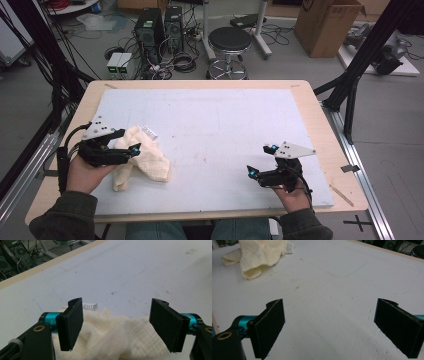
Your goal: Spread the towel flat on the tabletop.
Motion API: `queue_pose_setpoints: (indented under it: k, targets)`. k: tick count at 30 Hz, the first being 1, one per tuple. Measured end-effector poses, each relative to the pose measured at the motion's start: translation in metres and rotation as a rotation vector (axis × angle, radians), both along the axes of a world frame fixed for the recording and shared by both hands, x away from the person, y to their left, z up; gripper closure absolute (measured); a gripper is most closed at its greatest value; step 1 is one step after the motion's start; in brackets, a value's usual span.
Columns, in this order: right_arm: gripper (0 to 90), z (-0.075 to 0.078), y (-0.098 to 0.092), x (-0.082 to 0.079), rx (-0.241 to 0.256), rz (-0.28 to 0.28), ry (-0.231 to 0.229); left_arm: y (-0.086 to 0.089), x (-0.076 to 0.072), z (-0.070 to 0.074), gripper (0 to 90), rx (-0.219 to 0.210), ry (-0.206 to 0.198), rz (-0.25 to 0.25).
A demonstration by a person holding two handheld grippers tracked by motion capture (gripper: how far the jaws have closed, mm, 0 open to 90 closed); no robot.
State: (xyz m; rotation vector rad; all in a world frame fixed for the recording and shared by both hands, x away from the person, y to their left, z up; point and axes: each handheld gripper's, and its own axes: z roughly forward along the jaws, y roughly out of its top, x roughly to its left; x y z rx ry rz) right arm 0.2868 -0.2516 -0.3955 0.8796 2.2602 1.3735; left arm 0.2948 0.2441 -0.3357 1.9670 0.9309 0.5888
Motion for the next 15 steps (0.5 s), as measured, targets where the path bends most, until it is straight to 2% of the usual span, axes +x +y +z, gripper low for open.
queue_pose_setpoints:
  k: [10,15]
  targets:
    - [9.0,0.000,0.002,0.000,-0.005,0.004,0.000,0.004,0.012,-0.024,25.7,0.016,0.063,0.060]
    - [9.1,0.000,0.001,0.001,-0.003,0.004,-0.002,0.004,0.016,-0.034,25.6,0.033,0.094,0.063]
